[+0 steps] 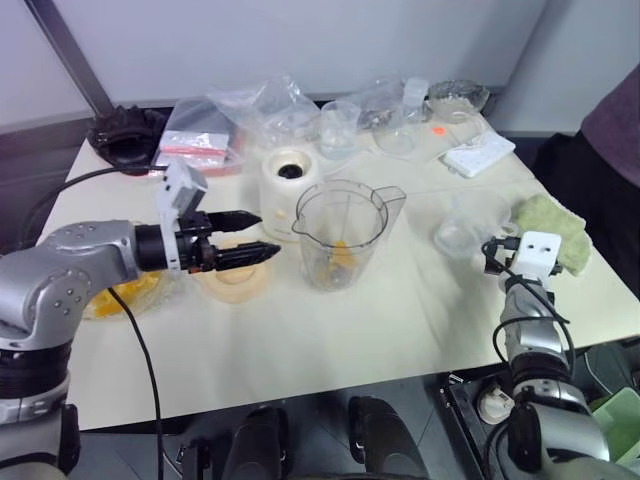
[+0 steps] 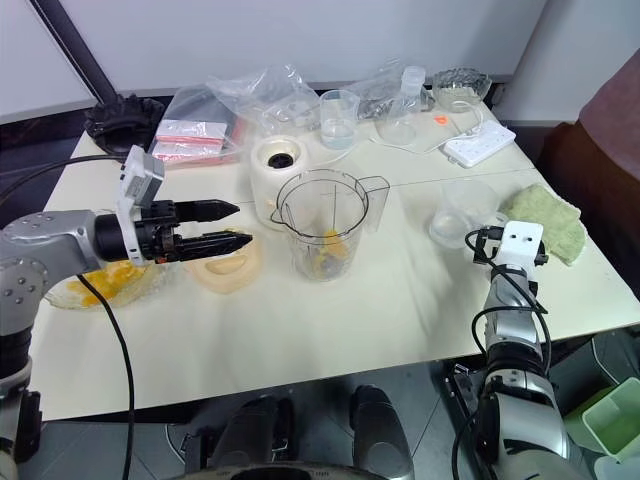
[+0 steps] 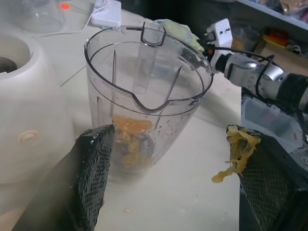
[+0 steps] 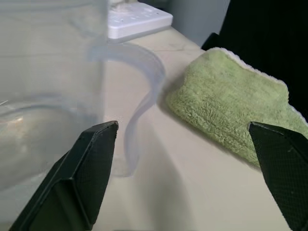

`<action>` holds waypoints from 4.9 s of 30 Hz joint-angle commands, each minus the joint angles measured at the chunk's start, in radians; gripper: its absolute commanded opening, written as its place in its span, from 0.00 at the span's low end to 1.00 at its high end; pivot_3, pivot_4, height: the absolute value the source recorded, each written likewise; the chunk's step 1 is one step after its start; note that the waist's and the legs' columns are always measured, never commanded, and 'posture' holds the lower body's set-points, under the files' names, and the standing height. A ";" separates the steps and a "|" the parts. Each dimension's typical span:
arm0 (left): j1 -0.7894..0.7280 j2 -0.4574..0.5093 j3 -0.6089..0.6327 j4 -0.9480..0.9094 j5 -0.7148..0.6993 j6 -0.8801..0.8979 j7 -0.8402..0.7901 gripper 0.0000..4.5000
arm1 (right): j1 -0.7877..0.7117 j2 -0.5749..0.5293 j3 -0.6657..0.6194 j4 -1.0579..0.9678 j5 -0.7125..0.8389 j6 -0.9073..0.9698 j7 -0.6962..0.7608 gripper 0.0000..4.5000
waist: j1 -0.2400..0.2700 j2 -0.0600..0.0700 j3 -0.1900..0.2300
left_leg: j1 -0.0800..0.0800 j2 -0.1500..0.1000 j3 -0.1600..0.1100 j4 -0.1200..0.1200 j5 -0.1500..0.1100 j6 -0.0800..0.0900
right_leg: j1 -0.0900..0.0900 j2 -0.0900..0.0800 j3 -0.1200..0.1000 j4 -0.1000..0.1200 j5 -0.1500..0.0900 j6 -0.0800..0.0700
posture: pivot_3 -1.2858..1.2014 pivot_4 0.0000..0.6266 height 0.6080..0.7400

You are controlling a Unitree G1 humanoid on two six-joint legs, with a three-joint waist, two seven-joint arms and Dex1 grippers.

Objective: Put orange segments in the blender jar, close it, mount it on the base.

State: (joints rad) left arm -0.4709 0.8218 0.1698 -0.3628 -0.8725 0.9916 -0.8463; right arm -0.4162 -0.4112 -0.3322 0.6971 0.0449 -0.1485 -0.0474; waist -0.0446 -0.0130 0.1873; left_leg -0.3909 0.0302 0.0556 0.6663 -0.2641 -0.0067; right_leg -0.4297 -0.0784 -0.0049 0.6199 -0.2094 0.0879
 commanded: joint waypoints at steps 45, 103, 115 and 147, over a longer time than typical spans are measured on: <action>-0.656 -0.315 -0.605 1.649 1.169 -1.209 -0.352 0.87 | 0.698 -0.317 -0.017 -1.708 0.915 0.848 0.290 1.00 | 0.059 -0.017 -0.003 | -0.018 0.000 0.001 0.004 -0.002 0.002 | -0.010 -0.001 -0.004 -0.007 0.000 -0.001 | 0.52 0.24 1.00; -1.413 -0.687 -0.615 1.641 1.002 -0.664 -0.761 0.05 | 0.626 -0.166 0.061 -1.501 0.523 0.708 0.366 1.00 | 0.058 -0.020 -0.001 | -0.034 -0.001 -0.009 0.018 -0.005 0.008 | -0.015 0.001 -0.009 -0.005 0.000 0.000 | 0.52 0.24 1.00; -1.361 -0.761 -0.617 1.642 1.117 -0.637 -0.684 0.05 | 0.605 -0.147 0.066 -1.509 0.501 0.720 0.333 1.00 | 0.057 -0.020 -0.001 | -0.034 -0.001 -0.010 0.018 -0.005 0.008 | -0.015 0.001 -0.009 -0.005 0.000 0.000 | 0.52 0.24 1.00; -1.264 -0.730 -0.656 1.503 1.209 -0.574 -0.767 0.05 | 0.575 -0.096 0.103 -1.489 0.462 0.718 0.329 1.00 | 0.057 -0.018 -0.003 | -0.028 -0.001 -0.009 0.019 -0.005 0.008 | -0.011 0.001 -0.008 -0.002 0.000 0.000 | 0.52 0.24 1.00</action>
State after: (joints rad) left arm -1.7492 0.0976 -0.4612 1.1534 0.3309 0.4053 -1.5929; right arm 0.1577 -0.5158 -0.2134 -0.7688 0.5124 0.5819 0.2828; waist 0.0125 -0.0312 0.1846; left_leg -0.4192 0.0292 0.0461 0.6852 -0.2691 0.0016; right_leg -0.4410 -0.0771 -0.0130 0.6177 -0.2094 0.0880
